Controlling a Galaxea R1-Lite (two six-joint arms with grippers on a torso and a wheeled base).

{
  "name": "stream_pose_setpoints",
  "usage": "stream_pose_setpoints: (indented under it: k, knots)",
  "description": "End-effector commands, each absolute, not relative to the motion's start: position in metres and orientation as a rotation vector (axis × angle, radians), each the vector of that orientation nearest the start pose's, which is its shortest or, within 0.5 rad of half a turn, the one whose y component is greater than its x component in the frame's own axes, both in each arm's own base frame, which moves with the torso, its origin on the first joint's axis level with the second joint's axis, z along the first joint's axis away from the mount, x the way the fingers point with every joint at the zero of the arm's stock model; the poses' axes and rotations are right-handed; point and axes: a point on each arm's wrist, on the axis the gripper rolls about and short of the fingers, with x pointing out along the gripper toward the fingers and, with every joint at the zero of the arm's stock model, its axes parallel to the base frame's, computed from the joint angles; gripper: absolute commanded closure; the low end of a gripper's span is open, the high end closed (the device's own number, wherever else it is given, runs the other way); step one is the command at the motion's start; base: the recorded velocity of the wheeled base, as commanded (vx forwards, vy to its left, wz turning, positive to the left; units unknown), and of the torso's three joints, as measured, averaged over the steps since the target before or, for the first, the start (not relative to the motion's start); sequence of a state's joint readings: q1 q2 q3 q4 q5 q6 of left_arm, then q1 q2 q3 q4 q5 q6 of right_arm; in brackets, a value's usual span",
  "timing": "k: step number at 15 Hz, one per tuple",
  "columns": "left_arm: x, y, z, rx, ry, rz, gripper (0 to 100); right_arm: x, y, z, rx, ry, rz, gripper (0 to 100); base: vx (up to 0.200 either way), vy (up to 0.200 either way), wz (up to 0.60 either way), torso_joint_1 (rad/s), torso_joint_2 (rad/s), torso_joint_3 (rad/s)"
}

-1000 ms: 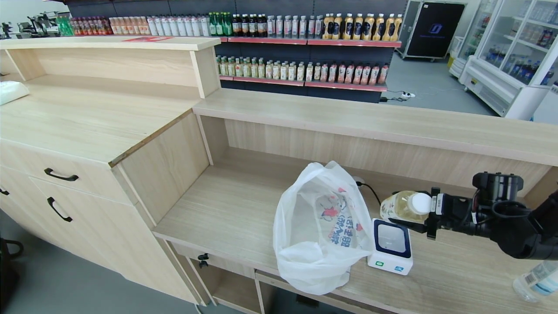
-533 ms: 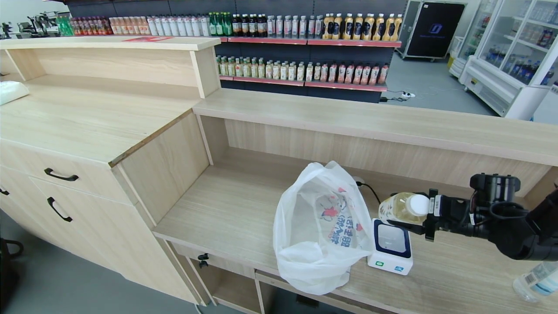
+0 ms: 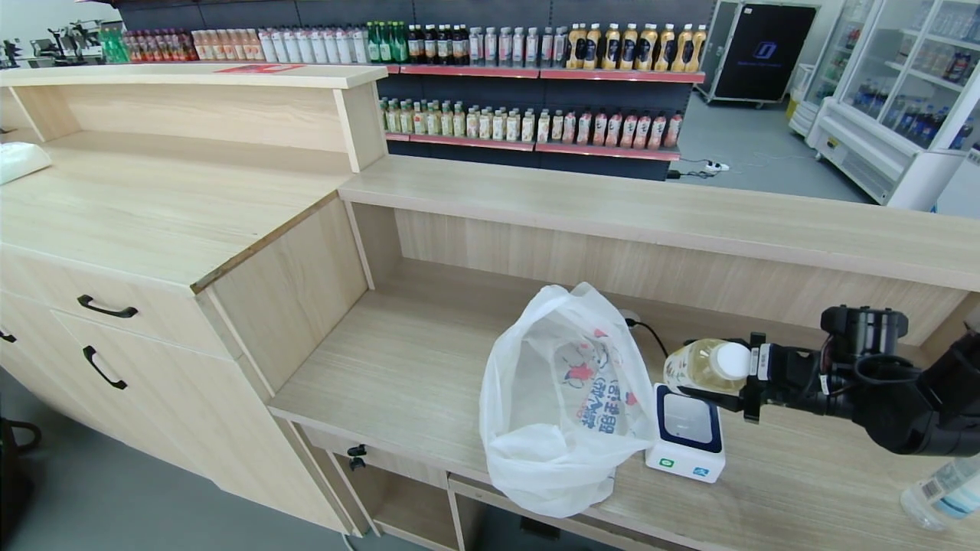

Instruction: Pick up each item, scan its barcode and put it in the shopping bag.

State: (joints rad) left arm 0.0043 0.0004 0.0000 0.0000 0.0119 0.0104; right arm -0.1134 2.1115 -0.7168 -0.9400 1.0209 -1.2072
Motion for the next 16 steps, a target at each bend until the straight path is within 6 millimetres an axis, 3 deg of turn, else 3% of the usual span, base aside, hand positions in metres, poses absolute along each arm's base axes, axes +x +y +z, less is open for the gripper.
stream_pose_setpoints:
  k: [1,9,11,12,14,16]
  knots:
    - [-0.023,0.0,0.075,0.011,0.0,0.015,100,0.342,-0.02,0.058,-0.857,-0.187,0.99,100,0.0,0.0,0.0,0.0,0.0,0.0]
    - [-0.023,0.0,0.075,0.011,0.0,0.017,100,0.343,-0.02,0.058,-0.862,-0.191,0.992,100,0.0,0.0,0.0,0.0,0.0,0.0]
    - [-0.023,0.0,0.075,0.011,0.0,0.015,100,0.335,-0.019,0.053,-0.844,-0.167,1.005,100,0.0,0.0,0.0,0.0,0.0,0.0]
    - [-0.023,0.0,0.075,0.011,0.0,0.017,100,0.318,-0.02,0.061,-0.815,-0.14,1.007,100,0.0,0.0,0.0,0.0,0.0,0.0]
    - [-0.023,0.0,0.075,0.011,0.0,0.017,100,0.303,-0.027,0.088,-0.771,-0.115,0.995,100,0.0,0.0,0.0,0.0,0.0,0.0]
    - [-0.023,0.0,0.075,0.011,0.0,0.017,100,0.284,-0.034,0.134,-0.664,-0.102,0.923,100,0.0,0.0,0.0,0.0,0.0,0.0]
